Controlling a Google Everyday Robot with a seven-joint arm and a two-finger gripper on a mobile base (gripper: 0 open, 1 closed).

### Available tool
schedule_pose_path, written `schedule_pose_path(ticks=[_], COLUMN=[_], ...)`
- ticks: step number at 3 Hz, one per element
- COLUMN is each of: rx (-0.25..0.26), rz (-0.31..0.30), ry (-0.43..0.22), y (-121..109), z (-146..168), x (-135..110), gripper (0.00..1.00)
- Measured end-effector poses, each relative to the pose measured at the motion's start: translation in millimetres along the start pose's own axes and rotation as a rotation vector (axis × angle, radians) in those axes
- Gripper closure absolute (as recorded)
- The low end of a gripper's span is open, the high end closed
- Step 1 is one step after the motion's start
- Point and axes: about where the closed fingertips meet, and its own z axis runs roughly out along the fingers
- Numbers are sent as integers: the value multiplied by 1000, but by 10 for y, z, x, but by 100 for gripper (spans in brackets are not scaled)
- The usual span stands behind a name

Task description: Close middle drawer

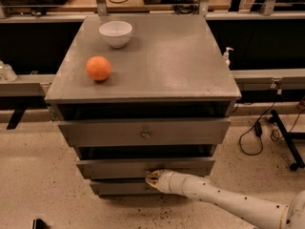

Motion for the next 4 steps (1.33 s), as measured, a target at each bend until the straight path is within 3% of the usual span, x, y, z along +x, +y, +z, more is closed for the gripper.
schedule_pose_path(ticks=[4], rx=[-7], rz=[8], ry=[-10], y=[-82], z=[141], x=[98], gripper=[100])
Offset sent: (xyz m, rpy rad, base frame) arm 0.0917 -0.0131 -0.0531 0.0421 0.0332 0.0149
